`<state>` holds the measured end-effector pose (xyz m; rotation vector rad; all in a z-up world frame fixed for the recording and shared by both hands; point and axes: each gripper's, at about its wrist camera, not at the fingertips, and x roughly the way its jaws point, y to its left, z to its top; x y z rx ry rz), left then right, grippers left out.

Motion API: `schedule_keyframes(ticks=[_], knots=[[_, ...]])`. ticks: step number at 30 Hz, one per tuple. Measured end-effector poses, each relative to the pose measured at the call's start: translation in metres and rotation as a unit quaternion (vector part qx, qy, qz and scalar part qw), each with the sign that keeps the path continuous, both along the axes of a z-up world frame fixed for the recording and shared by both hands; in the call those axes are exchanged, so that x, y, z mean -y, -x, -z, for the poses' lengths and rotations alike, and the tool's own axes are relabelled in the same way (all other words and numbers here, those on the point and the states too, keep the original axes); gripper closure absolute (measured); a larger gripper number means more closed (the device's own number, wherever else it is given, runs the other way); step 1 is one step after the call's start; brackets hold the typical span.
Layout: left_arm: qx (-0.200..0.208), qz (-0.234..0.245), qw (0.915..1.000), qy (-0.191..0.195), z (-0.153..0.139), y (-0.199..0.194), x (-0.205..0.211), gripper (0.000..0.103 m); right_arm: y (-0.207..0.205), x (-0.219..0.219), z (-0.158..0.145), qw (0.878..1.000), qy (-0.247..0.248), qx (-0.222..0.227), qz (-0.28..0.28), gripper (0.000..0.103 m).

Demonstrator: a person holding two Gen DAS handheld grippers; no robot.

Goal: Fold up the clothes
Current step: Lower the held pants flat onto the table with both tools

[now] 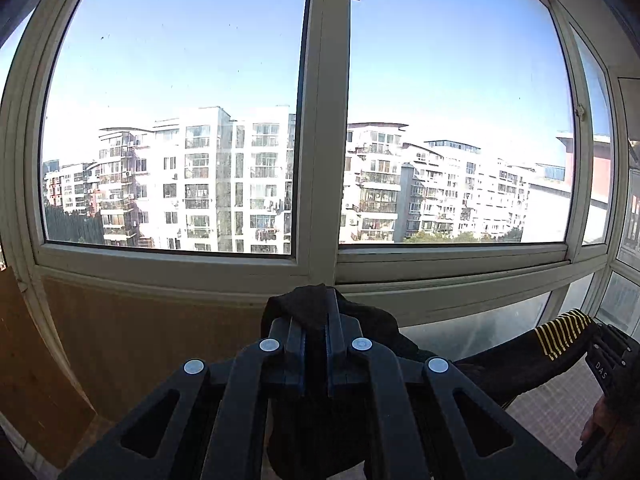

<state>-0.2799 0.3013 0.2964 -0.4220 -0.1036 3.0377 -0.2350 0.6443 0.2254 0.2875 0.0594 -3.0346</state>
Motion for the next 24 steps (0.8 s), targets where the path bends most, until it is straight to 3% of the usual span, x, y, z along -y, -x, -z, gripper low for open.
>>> schedule_keyframes(ticks=[4, 8, 10, 13, 16, 18, 20, 24], knots=[[0.035, -0.026, 0.9989, -0.013, 0.057, -0.042, 0.034, 0.097, -0.019, 0.011, 0.047, 0.999, 0.003, 0.040, -0.032, 0.100], [0.124, -0.054, 0.9899, -0.043, 0.162, -0.100, 0.065, 0.097, -0.060, 0.027, 0.124, 0.991, 0.010, 0.117, -0.065, 0.100], [0.179, -0.070, 0.9792, -0.066, 0.221, -0.130, 0.081, 0.097, -0.091, 0.034, 0.172, 0.983, 0.020, 0.168, -0.077, 0.100], [0.270, -0.088, 0.9536, -0.099, 0.310, -0.177, 0.096, 0.097, -0.142, 0.045, 0.247, 0.963, 0.036, 0.257, -0.078, 0.100], [0.329, -0.096, 0.9350, -0.091, 0.376, -0.219, 0.098, 0.097, -0.190, 0.051, 0.313, 0.937, 0.049, 0.339, -0.067, 0.100], [0.354, -0.091, 0.9260, -0.094, 0.402, -0.236, 0.100, 0.097, -0.218, 0.052, 0.347, 0.921, 0.059, 0.380, -0.054, 0.100], [0.375, -0.085, 0.9181, -0.094, 0.424, -0.250, 0.100, 0.097, -0.240, 0.052, 0.365, 0.916, 0.057, 0.395, -0.039, 0.100], [0.377, -0.056, 0.9217, -0.071, 0.438, -0.266, 0.092, 0.097, -0.258, 0.054, 0.362, 0.919, 0.050, 0.390, -0.008, 0.100]])
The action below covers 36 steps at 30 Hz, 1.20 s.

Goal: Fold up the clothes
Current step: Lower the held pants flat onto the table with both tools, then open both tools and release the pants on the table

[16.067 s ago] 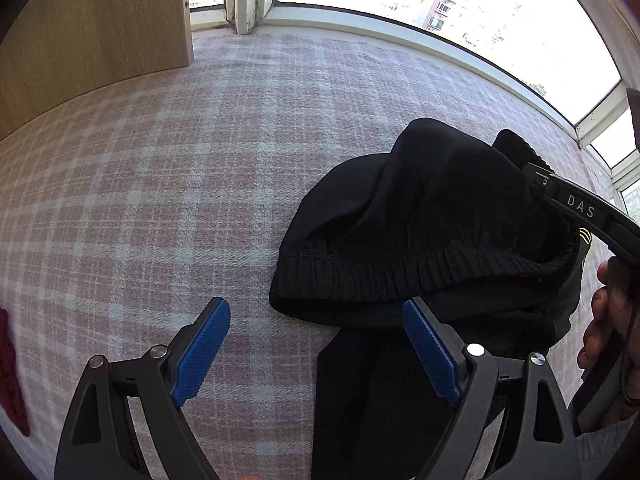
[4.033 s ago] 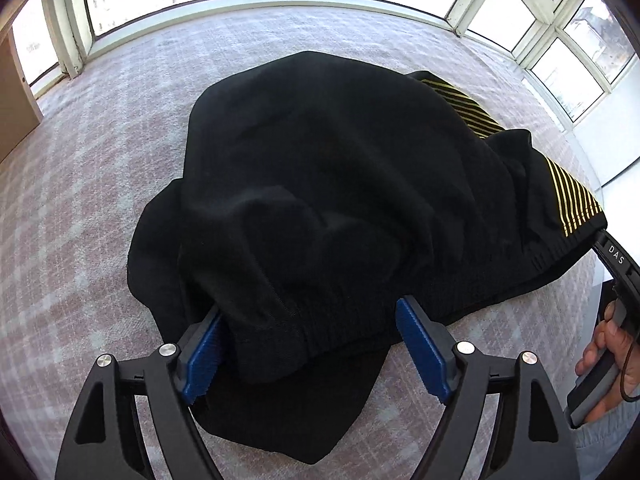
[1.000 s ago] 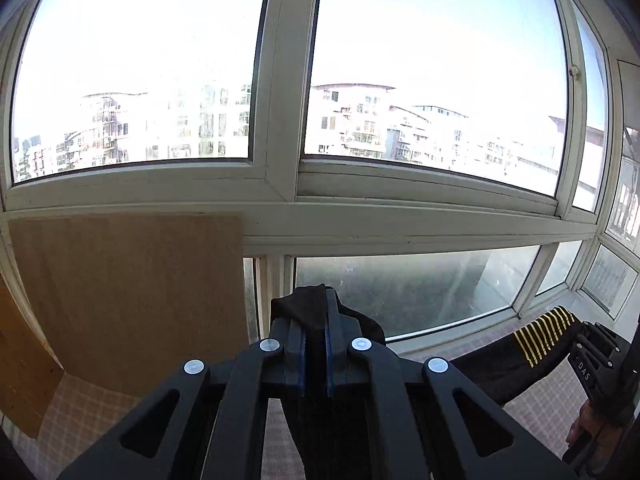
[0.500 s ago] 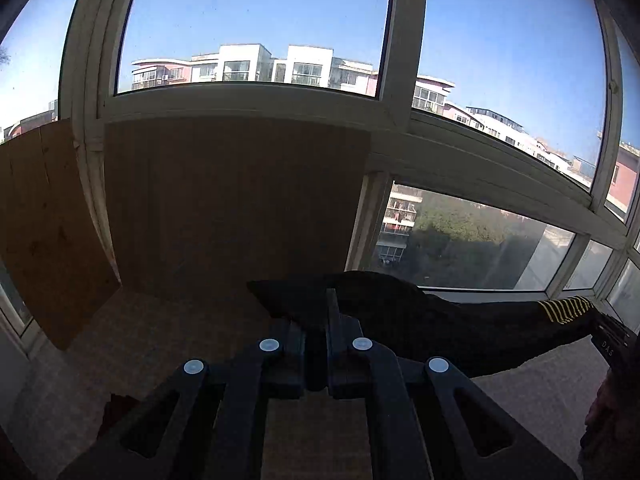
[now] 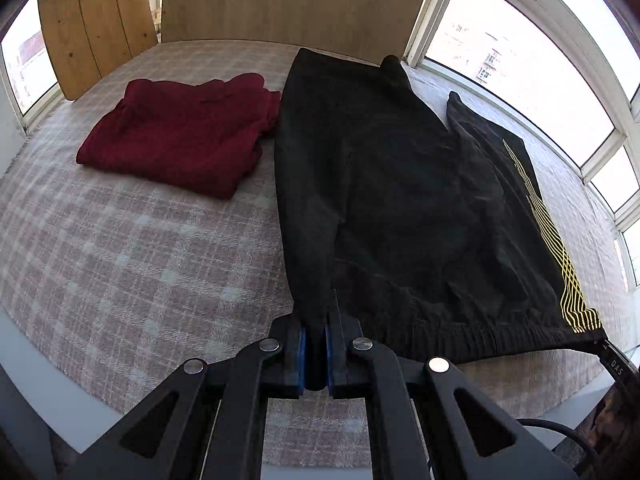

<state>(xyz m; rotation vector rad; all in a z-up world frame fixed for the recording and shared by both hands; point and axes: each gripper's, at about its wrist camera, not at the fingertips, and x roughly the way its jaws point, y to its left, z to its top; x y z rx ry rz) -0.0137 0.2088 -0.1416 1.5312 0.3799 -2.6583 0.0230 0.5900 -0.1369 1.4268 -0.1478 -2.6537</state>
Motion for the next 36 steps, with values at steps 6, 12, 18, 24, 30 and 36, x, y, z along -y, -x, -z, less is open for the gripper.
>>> schedule_keyframes(ticks=[6, 12, 18, 24, 30, 36], knots=[[-0.030, 0.024, 0.9993, 0.001, 0.005, -0.010, 0.000, 0.097, -0.034, 0.004, 0.001, 0.999, -0.028, -0.017, 0.026, 0.100], [-0.052, 0.032, 0.9980, 0.017, 0.010, -0.022, 0.001, 0.096, -0.053, 0.006, 0.015, 0.997, -0.044, -0.031, 0.049, 0.100], [-0.055, 0.041, 0.9971, 0.032, 0.019, -0.015, -0.002, 0.096, -0.065, 0.003, 0.022, 0.996, -0.048, -0.037, 0.062, 0.100], [-0.056, 0.049, 0.9968, 0.031, 0.022, -0.014, 0.001, 0.096, -0.060, -0.002, 0.019, 0.997, -0.050, -0.043, 0.047, 0.100], [-0.060, 0.069, 0.9952, 0.035, 0.014, -0.027, -0.005, 0.096, -0.068, -0.009, 0.015, 0.997, -0.046, -0.039, 0.046, 0.100], [-0.029, 0.061, 0.9976, 0.018, 0.034, -0.034, -0.002, 0.093, -0.074, -0.016, 0.029, 0.997, -0.042, -0.010, 0.057, 0.100]])
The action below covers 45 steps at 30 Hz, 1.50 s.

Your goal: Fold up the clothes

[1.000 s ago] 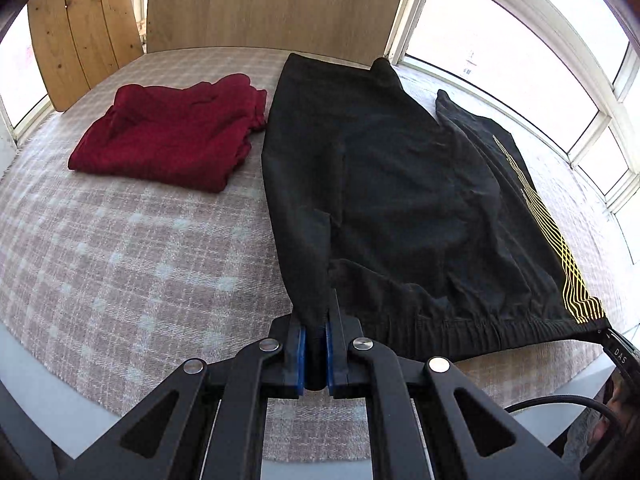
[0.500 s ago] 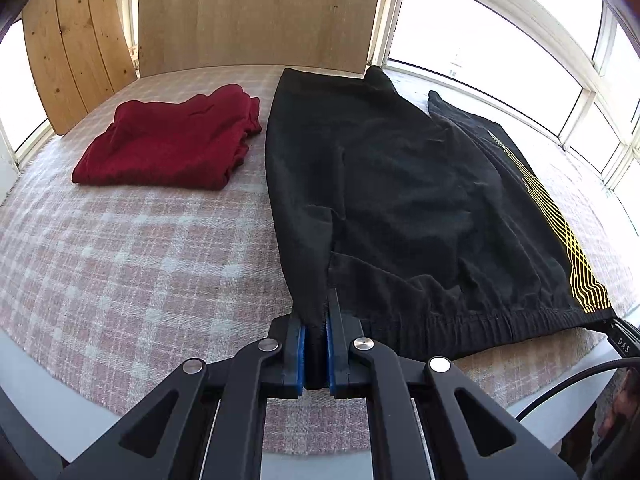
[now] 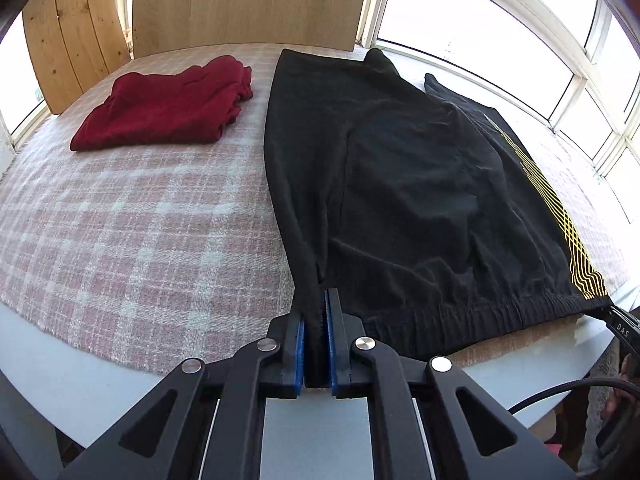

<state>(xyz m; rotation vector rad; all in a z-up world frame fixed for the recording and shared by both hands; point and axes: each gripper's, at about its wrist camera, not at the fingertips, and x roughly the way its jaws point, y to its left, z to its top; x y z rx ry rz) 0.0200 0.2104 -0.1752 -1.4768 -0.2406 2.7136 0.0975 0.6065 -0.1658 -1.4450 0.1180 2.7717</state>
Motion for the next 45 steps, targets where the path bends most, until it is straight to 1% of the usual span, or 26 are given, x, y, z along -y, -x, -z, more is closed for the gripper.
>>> schedule_keyframes(ticks=[3, 5, 6, 7, 8, 9, 10, 12, 13, 15, 18, 19, 21, 22, 23, 25, 26, 28, 32, 34, 35, 36, 38, 39, 43, 45], knots=[[0.002, -0.004, 1.0000, -0.004, 0.002, -0.001, 0.005, 0.084, 0.002, -0.001, 0.002, 1.000, -0.002, 0.002, 0.009, 0.100], [0.004, 0.005, 1.0000, -0.003, 0.001, -0.001, 0.009, 0.081, 0.004, -0.001, 0.001, 1.000, 0.006, 0.006, 0.013, 0.096], [0.006, 0.003, 1.0000, 0.001, 0.000, -0.003, 0.012, 0.072, 0.004, -0.001, 0.000, 1.000, 0.008, 0.011, 0.012, 0.091], [0.007, 0.001, 1.0000, 0.004, -0.002, -0.005, 0.015, 0.066, 0.002, -0.001, -0.003, 1.000, 0.005, 0.013, 0.013, 0.082], [0.009, -0.001, 0.9999, 0.007, -0.003, -0.007, 0.018, 0.059, -0.003, -0.004, -0.007, 1.000, 0.001, 0.010, 0.017, 0.076], [0.009, -0.005, 0.9999, 0.004, -0.005, -0.010, 0.024, 0.058, -0.010, -0.007, -0.011, 1.000, -0.003, 0.005, 0.022, 0.064], [0.009, -0.009, 0.9999, 0.002, -0.008, -0.013, 0.029, 0.056, -0.016, -0.010, -0.016, 1.000, -0.007, 0.001, 0.027, 0.057], [0.008, -0.020, 0.9997, 0.006, -0.013, -0.021, 0.041, 0.057, -0.026, -0.015, -0.027, 0.999, -0.009, -0.013, 0.028, 0.053], [0.007, -0.031, 0.9994, 0.011, -0.016, -0.023, 0.047, 0.057, -0.026, -0.015, -0.035, 0.999, -0.014, -0.019, 0.026, 0.053], [0.005, -0.048, 0.9988, 0.004, -0.023, -0.023, 0.058, 0.057, -0.021, -0.012, -0.050, 0.999, -0.026, -0.030, 0.016, 0.053], [-0.007, -0.064, 0.9979, -0.003, -0.035, -0.019, 0.067, 0.057, 0.003, -0.002, -0.073, 0.998, -0.034, -0.042, -0.022, 0.053], [-0.011, -0.065, 0.9978, -0.001, -0.039, -0.016, 0.066, 0.057, 0.009, 0.000, -0.077, 0.998, -0.039, -0.040, -0.035, 0.051], [-0.018, -0.067, 0.9976, 0.003, -0.047, -0.012, 0.065, 0.057, 0.014, 0.001, -0.075, 0.998, -0.046, -0.025, -0.044, 0.046], [-0.022, -0.069, 0.9974, -0.001, -0.050, -0.008, 0.062, 0.057, 0.014, -0.001, -0.068, 0.998, -0.043, -0.011, -0.041, 0.046], [-0.026, -0.071, 0.9971, -0.005, -0.053, -0.004, 0.059, 0.056, 0.011, -0.004, -0.062, 0.999, -0.040, 0.003, -0.033, 0.046], [-0.032, -0.067, 0.9971, -0.014, -0.059, 0.005, 0.050, 0.054, -0.008, -0.016, -0.053, 0.999, -0.034, 0.015, -0.014, 0.046], [-0.034, -0.059, 0.9975, -0.017, -0.061, 0.009, 0.043, 0.052, -0.019, -0.021, -0.052, 0.999, -0.030, 0.016, -0.007, 0.046], [-0.038, -0.032, 0.9986, -0.019, -0.063, 0.025, 0.026, 0.052, -0.032, -0.026, -0.057, 0.999, -0.043, 0.008, 0.010, 0.046], [-0.039, 0.021, 0.9988, -0.020, -0.062, 0.053, -0.010, 0.052, -0.036, -0.024, -0.074, 0.998, -0.062, -0.005, 0.014, 0.046], [-0.043, 0.040, 0.9980, -0.022, -0.063, 0.064, -0.026, 0.051, -0.039, -0.023, -0.078, 0.998, -0.065, 0.000, 0.019, 0.046], [-0.047, 0.050, 0.9974, -0.021, -0.063, 0.068, -0.035, 0.046, -0.041, -0.023, -0.080, 0.998, -0.066, 0.003, 0.021, 0.046], [-0.051, 0.059, 0.9968, -0.019, -0.062, 0.072, -0.044, 0.045, -0.043, -0.023, -0.083, 0.997, -0.067, 0.007, 0.024, 0.046], [-0.053, 0.079, 0.9953, -0.014, -0.054, 0.077, -0.062, 0.045, -0.051, -0.025, -0.084, 0.997, -0.066, 0.011, 0.037, 0.046], [-0.046, 0.088, 0.9950, -0.010, -0.049, 0.080, -0.068, 0.045, -0.054, -0.027, -0.084, 0.997, -0.064, 0.015, 0.045, 0.046], [-0.028, 0.104, 0.9940, -0.013, -0.032, 0.082, -0.079, 0.045, -0.070, -0.036, -0.083, 0.994, -0.060, 0.036, 0.086, 0.045], [-0.006, 0.107, 0.9942, -0.004, -0.020, 0.082, -0.079, 0.045, -0.072, -0.037, -0.085, 0.992, -0.059, 0.038, 0.103, 0.045]])
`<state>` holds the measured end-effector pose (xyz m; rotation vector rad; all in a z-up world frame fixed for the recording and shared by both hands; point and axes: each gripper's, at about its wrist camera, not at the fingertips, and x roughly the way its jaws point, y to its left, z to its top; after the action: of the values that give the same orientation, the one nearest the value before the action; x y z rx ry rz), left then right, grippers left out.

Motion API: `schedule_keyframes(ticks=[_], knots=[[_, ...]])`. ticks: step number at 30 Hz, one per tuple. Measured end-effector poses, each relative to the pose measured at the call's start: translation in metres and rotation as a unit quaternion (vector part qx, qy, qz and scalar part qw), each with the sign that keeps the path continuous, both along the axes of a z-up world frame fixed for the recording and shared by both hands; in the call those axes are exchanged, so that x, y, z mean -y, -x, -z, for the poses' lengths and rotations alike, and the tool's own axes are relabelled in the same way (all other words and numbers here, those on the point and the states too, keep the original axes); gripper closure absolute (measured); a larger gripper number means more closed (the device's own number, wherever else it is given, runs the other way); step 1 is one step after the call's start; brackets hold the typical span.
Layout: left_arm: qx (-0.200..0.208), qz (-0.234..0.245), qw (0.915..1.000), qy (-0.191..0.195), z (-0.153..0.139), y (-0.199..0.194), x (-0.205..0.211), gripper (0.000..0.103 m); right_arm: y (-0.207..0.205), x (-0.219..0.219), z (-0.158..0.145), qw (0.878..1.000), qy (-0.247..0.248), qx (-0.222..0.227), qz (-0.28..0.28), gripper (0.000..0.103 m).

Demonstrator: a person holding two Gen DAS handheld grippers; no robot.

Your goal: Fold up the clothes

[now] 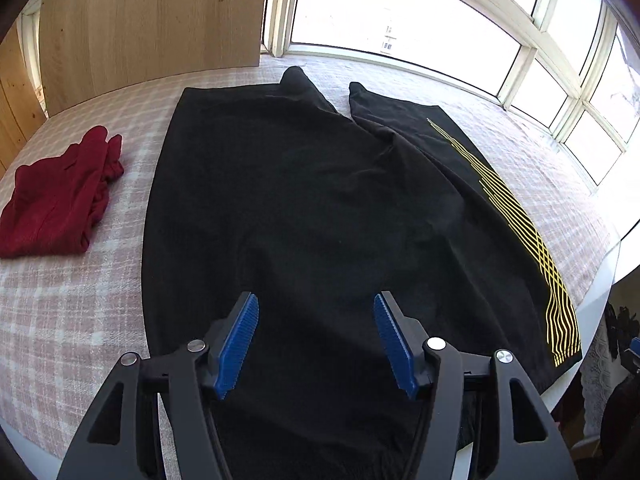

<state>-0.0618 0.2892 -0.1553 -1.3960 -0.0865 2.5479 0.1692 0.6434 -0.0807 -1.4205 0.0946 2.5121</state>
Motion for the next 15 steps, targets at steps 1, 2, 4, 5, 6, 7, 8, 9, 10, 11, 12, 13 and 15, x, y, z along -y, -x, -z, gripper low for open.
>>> schedule_keyframes(ticks=[1, 2, 4, 5, 6, 7, 8, 9, 10, 11, 12, 13, 15], knots=[[0.010, -0.005, 0.9999, 0.002, 0.006, -0.001, 0.003, 0.045, 0.001, 0.001, -0.002, 1.000, -0.002, -0.001, 0.002, 0.045], [0.019, -0.010, 0.9998, 0.003, 0.012, -0.002, 0.006, 0.045, 0.002, 0.001, -0.004, 1.000, -0.004, -0.001, 0.005, 0.045], [0.016, -0.019, 0.9997, -0.008, 0.015, -0.008, 0.016, 0.045, 0.007, 0.006, -0.010, 1.000, -0.011, -0.005, 0.000, 0.045], [0.018, -0.026, 0.9995, -0.006, 0.015, -0.010, 0.019, 0.043, 0.012, 0.009, -0.013, 1.000, -0.012, -0.009, -0.004, 0.045], [0.023, -0.030, 0.9993, -0.005, 0.015, -0.011, 0.022, 0.043, 0.018, 0.012, -0.016, 1.000, -0.012, -0.013, -0.008, 0.045], [0.028, -0.031, 0.9991, -0.009, 0.014, -0.013, 0.026, 0.043, 0.023, 0.015, -0.019, 1.000, -0.013, -0.017, -0.013, 0.045], [0.025, -0.033, 0.9990, -0.017, 0.012, -0.016, 0.029, 0.043, 0.030, 0.018, -0.023, 1.000, -0.014, -0.022, -0.017, 0.045], [0.017, -0.035, 0.9990, -0.024, 0.007, -0.020, 0.033, 0.043, 0.037, 0.021, -0.026, 0.999, -0.014, -0.026, -0.022, 0.045], [0.007, -0.036, 0.9990, -0.026, 0.002, -0.024, 0.035, 0.043, 0.045, 0.024, -0.029, 0.999, -0.015, -0.032, -0.029, 0.045], [0.000, -0.039, 0.9990, -0.023, -0.004, -0.027, 0.037, 0.043, 0.053, 0.027, -0.033, 0.998, -0.018, -0.038, -0.036, 0.045], [-0.008, -0.042, 0.9989, -0.021, -0.009, -0.031, 0.039, 0.042, 0.062, 0.030, -0.035, 0.998, -0.022, -0.043, -0.043, 0.045], [-0.013, -0.047, 0.9986, -0.023, -0.015, -0.034, 0.041, 0.041, 0.071, 0.032, -0.037, 0.997, -0.027, -0.046, -0.049, 0.044], [-0.019, -0.057, 0.9978, -0.026, -0.025, -0.036, 0.046, 0.038, 0.092, 0.036, -0.038, 0.997, -0.032, -0.048, -0.058, 0.042]])
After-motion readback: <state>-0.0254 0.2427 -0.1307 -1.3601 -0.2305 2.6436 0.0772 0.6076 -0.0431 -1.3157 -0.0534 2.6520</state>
